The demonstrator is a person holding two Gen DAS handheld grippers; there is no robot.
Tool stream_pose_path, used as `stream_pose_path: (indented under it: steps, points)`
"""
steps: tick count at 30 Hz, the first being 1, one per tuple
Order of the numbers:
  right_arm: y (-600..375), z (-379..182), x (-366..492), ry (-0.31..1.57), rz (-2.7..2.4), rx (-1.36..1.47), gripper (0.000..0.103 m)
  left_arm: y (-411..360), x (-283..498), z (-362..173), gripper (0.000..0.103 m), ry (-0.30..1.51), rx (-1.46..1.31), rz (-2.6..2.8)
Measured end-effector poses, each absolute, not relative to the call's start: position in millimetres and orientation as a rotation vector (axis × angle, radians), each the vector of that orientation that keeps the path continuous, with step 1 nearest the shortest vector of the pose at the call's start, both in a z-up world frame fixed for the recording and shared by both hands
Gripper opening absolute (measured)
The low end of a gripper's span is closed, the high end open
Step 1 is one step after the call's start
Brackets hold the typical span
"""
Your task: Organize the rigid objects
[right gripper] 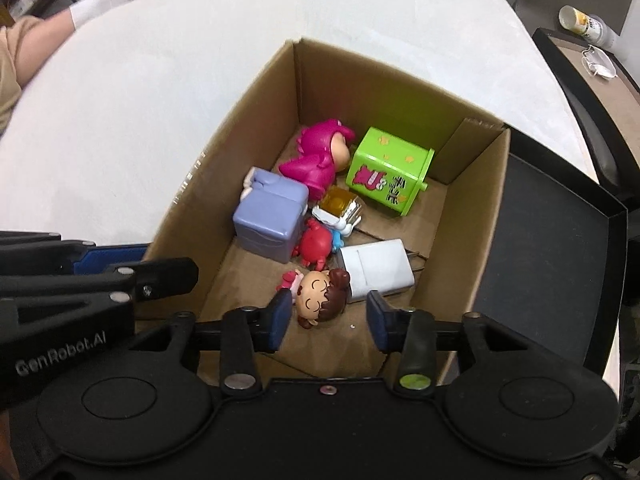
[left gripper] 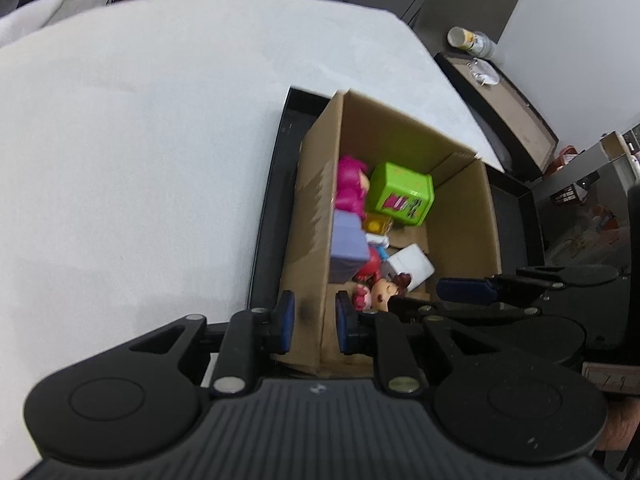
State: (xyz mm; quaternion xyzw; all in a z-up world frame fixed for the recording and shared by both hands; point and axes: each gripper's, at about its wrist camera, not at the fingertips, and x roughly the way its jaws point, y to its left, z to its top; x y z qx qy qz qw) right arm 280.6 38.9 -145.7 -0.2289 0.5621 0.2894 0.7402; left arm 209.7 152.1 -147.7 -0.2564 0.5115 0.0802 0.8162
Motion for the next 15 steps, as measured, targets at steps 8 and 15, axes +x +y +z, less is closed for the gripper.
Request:
stream_pose_path:
  steps: [8,15]
  points:
    - [16,-109,274,1.171,0.641,-0.409,0.059,148,204,-111,0.019,1.055,-0.492,0.155]
    - [-13,-75,262,1.08,0.604,-0.331,0.084,136,195,-89,0.02,1.056,-0.451,0.123]
